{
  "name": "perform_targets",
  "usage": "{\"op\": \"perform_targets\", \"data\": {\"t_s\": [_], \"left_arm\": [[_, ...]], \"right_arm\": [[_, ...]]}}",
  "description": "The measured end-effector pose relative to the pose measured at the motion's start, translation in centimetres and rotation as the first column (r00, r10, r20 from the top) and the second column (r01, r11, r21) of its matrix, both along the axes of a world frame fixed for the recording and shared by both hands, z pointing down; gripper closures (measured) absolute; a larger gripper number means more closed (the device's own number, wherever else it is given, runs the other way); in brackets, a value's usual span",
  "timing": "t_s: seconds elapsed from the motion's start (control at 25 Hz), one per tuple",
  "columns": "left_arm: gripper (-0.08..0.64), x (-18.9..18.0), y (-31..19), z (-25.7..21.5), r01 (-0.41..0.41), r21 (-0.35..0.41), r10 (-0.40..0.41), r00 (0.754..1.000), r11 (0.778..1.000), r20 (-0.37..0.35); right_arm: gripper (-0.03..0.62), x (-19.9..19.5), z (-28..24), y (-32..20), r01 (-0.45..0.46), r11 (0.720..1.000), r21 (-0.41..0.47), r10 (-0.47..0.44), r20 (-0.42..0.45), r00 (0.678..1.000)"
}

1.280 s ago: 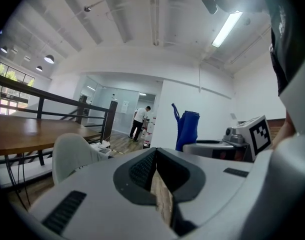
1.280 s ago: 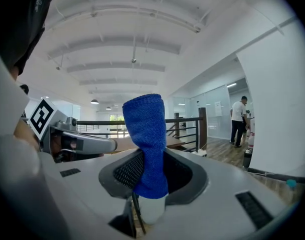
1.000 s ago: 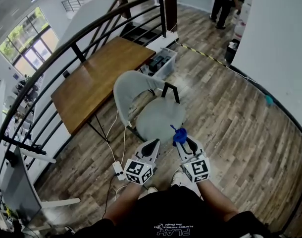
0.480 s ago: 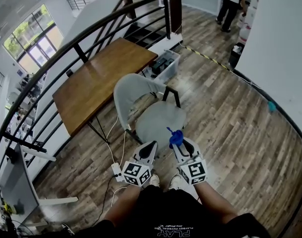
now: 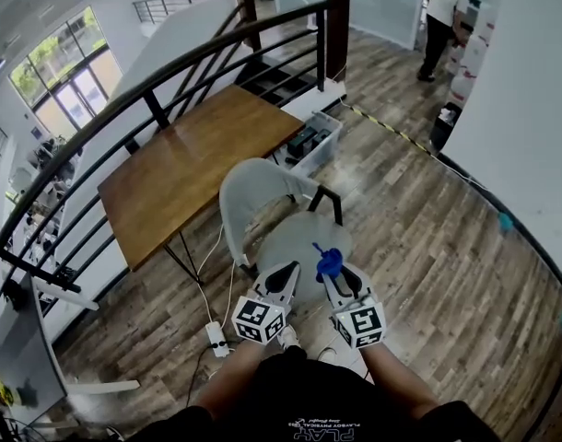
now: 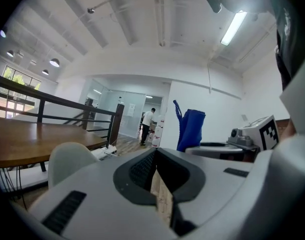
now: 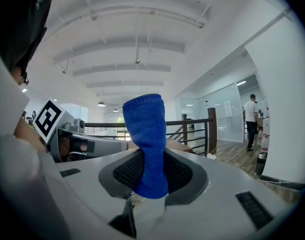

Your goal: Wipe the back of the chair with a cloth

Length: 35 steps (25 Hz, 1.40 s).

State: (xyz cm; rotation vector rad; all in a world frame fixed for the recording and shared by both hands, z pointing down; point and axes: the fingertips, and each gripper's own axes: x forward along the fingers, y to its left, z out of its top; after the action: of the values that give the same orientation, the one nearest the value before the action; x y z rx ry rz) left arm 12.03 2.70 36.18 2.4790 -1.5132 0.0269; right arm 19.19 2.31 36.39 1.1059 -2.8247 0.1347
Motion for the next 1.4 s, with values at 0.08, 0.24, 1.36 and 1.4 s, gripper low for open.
{"op": "perform_targets", "data": {"t_s": [0.08, 0.24, 1.36, 1.4], "left_arm": [[0.554, -1.2, -1.6, 0.1, 0.002, -0.002, -0.002, 1.000, 1.000, -0.005], [0.554, -3.4, -4.1, 0.4, 0.009, -0.001, -0.009, 1.000, 1.000, -0.007], [0.554, -12.8, -13.7, 2.0, 0.255, -0.037, -0.257, 0.965, 0.966, -0.051], [0.554, -12.9, -14.2, 2.1, 0.276, -0.042, -0.278, 0.959, 0.960, -0.051]], "right_arm": [[0.482, -1.0, 0.1, -1.5, -0.002, 1.000, 0.000, 0.002, -0.007, 1.000], [0.482, -3.2, 0.3, -3.7, 0.001, 1.000, 0.004, -0.001, -0.021, 1.000], [0.482, -12.6, 3.4, -16.3, 0.230, 0.971, -0.063, -0.234, -0.073, 0.969], [0.482, -12.8, 3.6, -16.9, 0.252, 0.965, -0.067, -0.257, -0.073, 0.964]]}}
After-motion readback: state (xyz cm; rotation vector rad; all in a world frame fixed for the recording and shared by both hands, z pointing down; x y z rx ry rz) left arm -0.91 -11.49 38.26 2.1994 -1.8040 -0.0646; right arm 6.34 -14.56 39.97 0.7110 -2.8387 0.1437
